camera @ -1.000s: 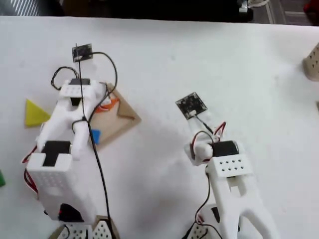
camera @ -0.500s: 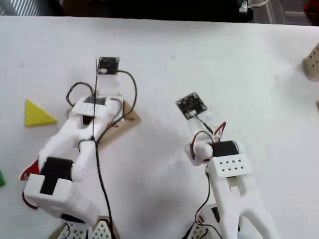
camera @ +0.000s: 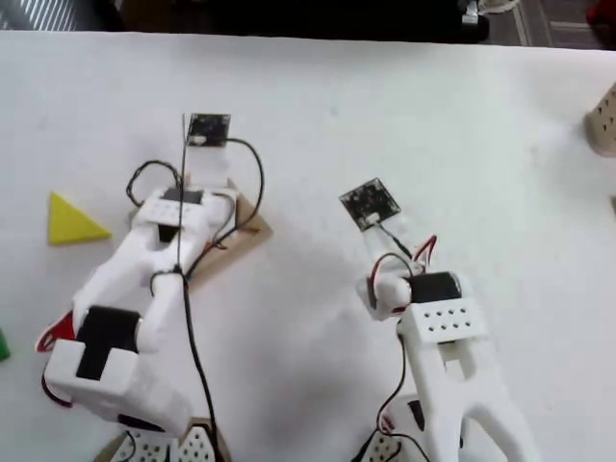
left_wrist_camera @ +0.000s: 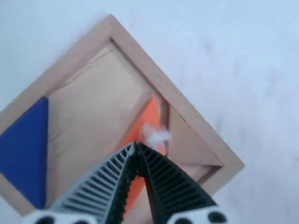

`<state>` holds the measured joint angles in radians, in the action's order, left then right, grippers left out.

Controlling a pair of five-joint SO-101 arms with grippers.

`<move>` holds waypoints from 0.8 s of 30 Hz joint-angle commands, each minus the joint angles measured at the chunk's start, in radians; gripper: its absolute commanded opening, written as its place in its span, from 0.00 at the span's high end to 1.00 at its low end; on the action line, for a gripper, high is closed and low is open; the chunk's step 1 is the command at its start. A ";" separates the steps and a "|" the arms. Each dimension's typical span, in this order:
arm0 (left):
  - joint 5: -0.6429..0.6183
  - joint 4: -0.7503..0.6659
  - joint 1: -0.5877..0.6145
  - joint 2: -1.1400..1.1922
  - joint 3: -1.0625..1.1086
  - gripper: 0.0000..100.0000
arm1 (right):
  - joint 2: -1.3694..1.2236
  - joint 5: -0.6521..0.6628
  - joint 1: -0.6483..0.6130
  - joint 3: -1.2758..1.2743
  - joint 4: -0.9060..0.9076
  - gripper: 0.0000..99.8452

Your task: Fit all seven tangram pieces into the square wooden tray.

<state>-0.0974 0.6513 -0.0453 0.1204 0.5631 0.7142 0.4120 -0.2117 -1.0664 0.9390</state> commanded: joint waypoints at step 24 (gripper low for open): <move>-0.017 0.110 0.133 0.231 -0.347 0.98 | 0.001 -0.009 0.012 0.029 -0.021 0.98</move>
<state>-0.0974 0.7848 0.0391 0.2892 0.3222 0.7142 0.4120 -0.2117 -1.0664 0.9390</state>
